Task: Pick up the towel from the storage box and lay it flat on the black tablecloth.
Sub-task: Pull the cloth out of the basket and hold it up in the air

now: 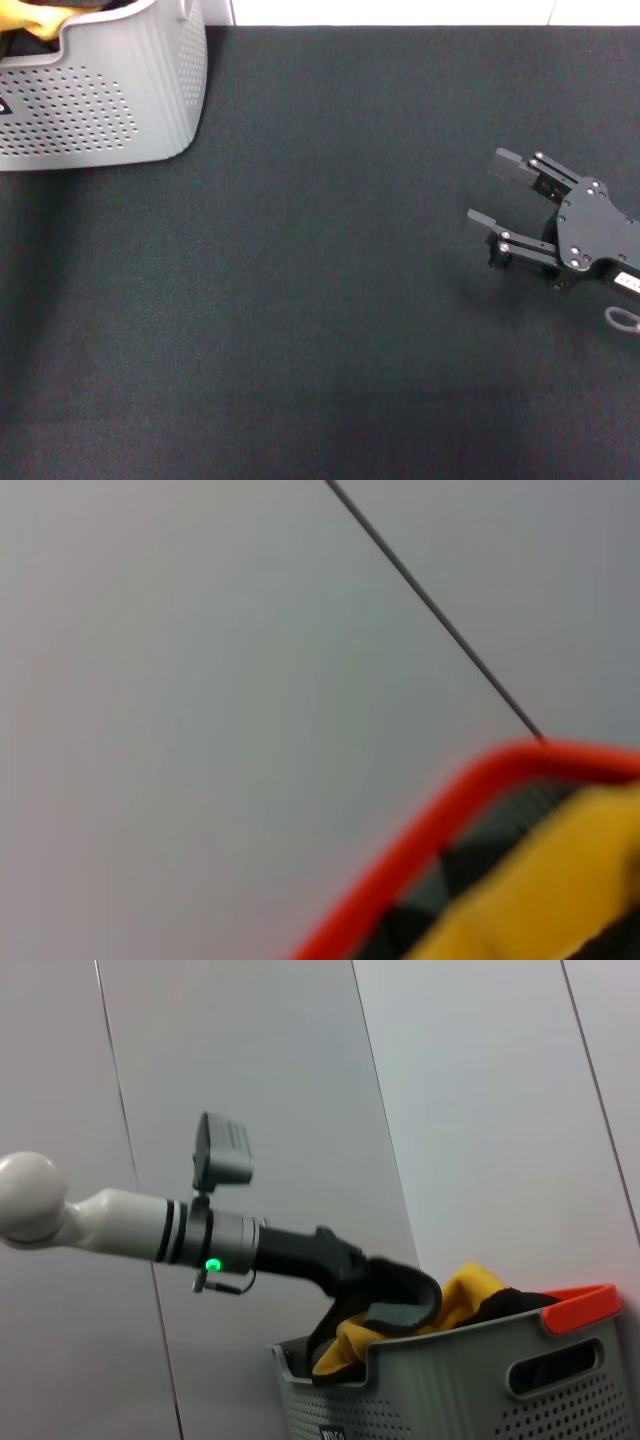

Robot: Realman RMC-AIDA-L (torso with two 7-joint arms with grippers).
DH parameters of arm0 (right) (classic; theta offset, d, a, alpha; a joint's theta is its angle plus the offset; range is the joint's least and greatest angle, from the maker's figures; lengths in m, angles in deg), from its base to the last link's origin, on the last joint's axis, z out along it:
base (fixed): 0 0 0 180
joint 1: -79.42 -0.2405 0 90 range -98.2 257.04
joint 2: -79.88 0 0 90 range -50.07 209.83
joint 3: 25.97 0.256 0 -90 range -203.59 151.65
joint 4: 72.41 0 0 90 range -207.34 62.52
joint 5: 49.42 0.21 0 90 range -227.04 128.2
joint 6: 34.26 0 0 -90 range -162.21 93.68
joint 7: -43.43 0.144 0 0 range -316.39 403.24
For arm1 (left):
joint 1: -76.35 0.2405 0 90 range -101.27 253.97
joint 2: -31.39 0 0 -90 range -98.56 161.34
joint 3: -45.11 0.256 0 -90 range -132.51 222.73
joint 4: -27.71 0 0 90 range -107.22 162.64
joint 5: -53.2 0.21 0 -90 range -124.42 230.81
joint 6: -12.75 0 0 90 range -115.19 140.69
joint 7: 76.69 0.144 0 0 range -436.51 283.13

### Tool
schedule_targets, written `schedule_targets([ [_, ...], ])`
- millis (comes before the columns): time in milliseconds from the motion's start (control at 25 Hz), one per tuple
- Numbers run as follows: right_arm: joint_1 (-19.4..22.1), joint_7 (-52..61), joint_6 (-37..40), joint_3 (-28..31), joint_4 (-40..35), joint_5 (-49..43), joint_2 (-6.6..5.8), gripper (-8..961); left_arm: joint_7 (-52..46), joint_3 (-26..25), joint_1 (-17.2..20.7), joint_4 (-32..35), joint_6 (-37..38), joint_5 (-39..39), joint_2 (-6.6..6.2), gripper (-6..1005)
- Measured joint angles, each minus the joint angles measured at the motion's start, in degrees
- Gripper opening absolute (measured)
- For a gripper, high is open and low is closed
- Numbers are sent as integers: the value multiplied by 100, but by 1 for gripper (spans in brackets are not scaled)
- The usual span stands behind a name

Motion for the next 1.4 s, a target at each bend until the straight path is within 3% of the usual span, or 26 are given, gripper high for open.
schedule_targets([
  [200, 2, -26, 42, 0, 0, 0, -10, 742, -444, -8, 162, 891, 70, -747, 0, 4],
  [360, 1, -107, 84, 0, 0, 0, -12, 739, -491, -8, 450, 1794, 303, -2169, 0, 5],
  [520, 101, -253, 295, 52, -4, -3, -22, 737, -313, -79, 442, 2008, 543, -3574, -17, 7],
  [720, 139, -369, 563, 211, -12, -46, -57, 734, 480, -880, 488, 1963, 1369, -6086, -26, 8],
  [840, 137, -446, 670, 223, -101, -39, -52, 732, 645, -1377, 555, 1951, 2065, -6899, -17, 9],
  [1080, 122, -591, 1461, 305, -172, -37, -21, 729, 746, -1249, 620, 1817, 2608, -6737, -2, 11],
  [1400, -63, -727, 1561, 363, -584, -5, 228, 724, 999, -620, 754, 1318, 2678, -6312, 3, 13],
])
